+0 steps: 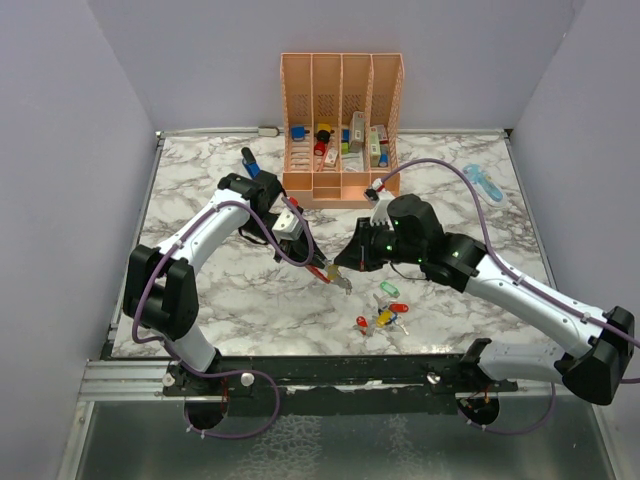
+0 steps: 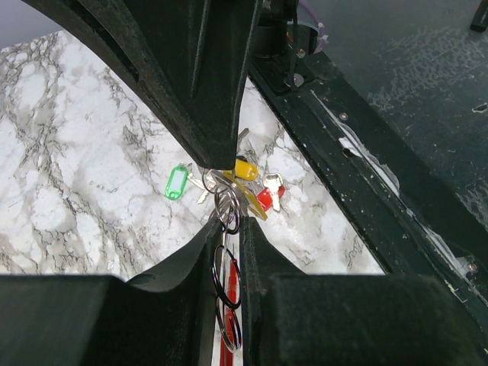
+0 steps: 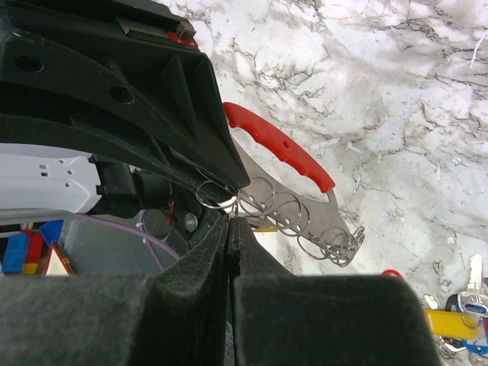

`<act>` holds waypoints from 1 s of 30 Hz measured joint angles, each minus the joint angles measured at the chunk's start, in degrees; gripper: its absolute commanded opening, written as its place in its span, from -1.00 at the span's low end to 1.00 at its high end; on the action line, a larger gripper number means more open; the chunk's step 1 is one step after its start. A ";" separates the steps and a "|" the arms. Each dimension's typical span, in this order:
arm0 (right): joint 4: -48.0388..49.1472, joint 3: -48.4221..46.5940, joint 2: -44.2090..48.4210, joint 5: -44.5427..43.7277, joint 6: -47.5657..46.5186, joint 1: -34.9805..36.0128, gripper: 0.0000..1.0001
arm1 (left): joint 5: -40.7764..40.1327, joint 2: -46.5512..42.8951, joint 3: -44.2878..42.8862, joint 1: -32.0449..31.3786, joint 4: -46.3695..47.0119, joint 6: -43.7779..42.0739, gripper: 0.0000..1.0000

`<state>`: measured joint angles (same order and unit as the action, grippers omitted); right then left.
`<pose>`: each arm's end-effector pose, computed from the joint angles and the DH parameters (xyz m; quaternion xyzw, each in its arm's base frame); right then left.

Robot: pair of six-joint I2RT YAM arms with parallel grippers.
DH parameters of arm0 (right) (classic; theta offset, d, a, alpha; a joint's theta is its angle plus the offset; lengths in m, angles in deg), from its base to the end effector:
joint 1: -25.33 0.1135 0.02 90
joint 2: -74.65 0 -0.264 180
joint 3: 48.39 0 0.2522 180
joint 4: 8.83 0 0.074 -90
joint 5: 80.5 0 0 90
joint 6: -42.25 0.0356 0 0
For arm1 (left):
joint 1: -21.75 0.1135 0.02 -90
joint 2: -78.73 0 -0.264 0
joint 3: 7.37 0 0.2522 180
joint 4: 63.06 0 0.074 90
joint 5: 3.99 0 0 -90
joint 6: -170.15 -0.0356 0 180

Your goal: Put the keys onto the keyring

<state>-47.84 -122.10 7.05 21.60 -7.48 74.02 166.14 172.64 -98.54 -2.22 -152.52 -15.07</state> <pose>0.1670 0.2014 0.3253 -0.1144 0.8675 0.3991 0.2742 0.2479 -0.1486 0.2848 0.6537 0.3979 -0.5317 0.3629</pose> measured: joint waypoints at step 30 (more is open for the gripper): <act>1.18 -1.88 -0.81 0.24 0.50 0.00 -0.98 | -0.11 0.00 0.00 0.00 0.22 0.20 -1.00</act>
<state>-46.66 -123.98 6.24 21.84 -6.98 74.02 166.04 172.64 -98.54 -2.22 -152.30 -14.87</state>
